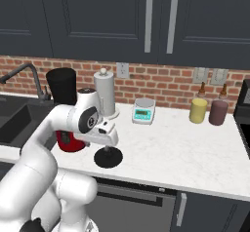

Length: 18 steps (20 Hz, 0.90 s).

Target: Close the lid blender by securely placing the lid on top.

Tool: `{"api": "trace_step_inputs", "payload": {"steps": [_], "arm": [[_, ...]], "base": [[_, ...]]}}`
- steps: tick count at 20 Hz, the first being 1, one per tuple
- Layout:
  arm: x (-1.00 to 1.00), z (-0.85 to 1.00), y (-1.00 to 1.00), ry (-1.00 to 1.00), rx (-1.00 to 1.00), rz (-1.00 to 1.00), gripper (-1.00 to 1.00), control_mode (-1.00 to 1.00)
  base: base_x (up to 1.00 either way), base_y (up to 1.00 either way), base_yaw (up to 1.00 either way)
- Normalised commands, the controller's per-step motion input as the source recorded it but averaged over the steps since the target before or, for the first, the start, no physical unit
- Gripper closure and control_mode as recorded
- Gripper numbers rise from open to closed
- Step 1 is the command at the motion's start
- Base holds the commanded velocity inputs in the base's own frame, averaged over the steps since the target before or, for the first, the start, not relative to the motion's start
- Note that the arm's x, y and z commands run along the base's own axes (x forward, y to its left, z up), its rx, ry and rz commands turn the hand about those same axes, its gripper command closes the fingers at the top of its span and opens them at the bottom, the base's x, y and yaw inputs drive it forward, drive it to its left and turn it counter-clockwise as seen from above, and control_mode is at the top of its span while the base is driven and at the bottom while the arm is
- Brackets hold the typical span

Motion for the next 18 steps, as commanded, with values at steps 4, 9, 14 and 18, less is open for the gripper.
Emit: {"api": "trace_step_inputs", "payload": {"steps": [4, 9, 14, 18], "arm": [[0.26, -0.58, 0.00, 0.00, 0.00, 0.04, -1.00, -1.00], [0.20, -0.65, -0.01, -0.03, 0.01, 0.08, -1.00, -1.00], [0.23, -0.41, -0.02, -0.04, 0.02, 0.08, -1.00, -1.00], [0.31, -0.14, -0.17, 0.00, 0.05, 0.07, -1.00, -1.00]], "base": [[0.00, 0.00, 0.00], [0.00, 0.00, 0.00], [0.00, 0.00, 0.00], [0.00, 0.00, 0.00]]}}
